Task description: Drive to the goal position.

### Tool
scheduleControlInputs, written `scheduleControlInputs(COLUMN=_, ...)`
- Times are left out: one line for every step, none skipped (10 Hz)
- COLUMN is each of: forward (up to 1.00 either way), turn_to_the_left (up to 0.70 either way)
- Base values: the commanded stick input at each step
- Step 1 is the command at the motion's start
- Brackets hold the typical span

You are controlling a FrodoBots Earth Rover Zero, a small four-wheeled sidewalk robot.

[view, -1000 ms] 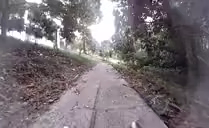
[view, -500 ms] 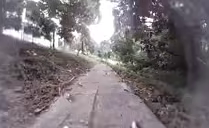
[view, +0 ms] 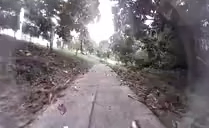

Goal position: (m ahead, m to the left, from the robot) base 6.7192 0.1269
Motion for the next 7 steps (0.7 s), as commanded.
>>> scheduleControlInputs(forward=0.70, turn_to_the_left=0.00)
scheduleControlInputs(forward=0.70, turn_to_the_left=0.00)
scheduleControlInputs(forward=0.70, turn_to_the_left=0.00)
scheduleControlInputs(forward=0.70, turn_to_the_left=0.00)
scheduleControlInputs(forward=0.70, turn_to_the_left=0.00)
scheduleControlInputs(forward=0.70, turn_to_the_left=0.00)
scheduleControlInputs(forward=0.70, turn_to_the_left=0.00)
